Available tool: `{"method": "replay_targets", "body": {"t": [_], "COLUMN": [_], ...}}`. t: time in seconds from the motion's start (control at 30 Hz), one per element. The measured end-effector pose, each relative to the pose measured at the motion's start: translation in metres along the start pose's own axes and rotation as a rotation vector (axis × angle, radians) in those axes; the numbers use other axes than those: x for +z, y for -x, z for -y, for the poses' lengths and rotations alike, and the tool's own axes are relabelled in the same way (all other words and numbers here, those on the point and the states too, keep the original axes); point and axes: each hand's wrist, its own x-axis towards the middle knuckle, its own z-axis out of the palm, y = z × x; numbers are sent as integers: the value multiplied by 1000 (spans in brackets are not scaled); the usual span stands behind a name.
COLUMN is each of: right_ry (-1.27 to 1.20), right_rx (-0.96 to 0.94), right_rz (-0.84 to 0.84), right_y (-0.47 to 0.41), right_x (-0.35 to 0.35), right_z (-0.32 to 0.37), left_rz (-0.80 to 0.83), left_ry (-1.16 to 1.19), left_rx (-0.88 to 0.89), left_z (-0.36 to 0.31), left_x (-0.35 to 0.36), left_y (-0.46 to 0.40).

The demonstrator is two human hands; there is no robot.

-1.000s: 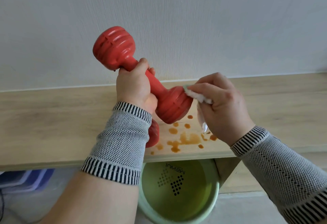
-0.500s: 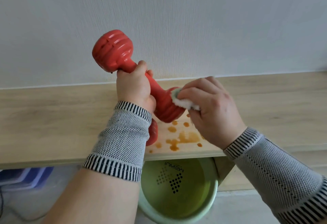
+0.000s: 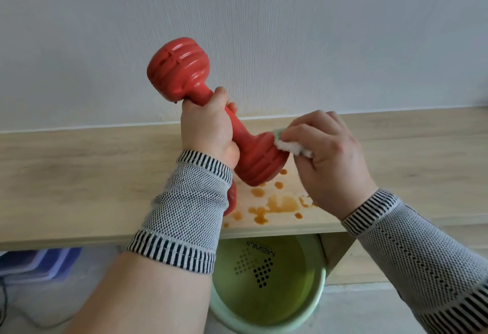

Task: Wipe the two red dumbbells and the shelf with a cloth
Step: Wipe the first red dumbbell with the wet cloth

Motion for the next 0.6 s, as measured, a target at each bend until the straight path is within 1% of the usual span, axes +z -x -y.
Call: {"method": "replay_targets", "body": {"t": [0.1,0.17,0.3,0.4,0.5,0.6], "right_ry": [-4,-27,-97,-133,-87,-15], "right_rx": [-101,-135,42,71,7,-107], "right_rz": [15,34,29,0,-19,-19], "right_y": [4,4,-2,-2,1,4], "right_x": [2,2,-4,-4,-3,0], "right_z": [12,14,0,-2,3,12], "left_rz": [-6,-14,7,7,-23,-71], "left_ry": [-33,1,88,92,63,66], "left_rx": [13,-12,-72,-80,-83,-110], "left_z": [1,0,-3,-5,-5,-5], "left_x": [-2,-4,-2,-1,-4,-7], "left_y": [-2,-3,1,2,-2,-6]}}
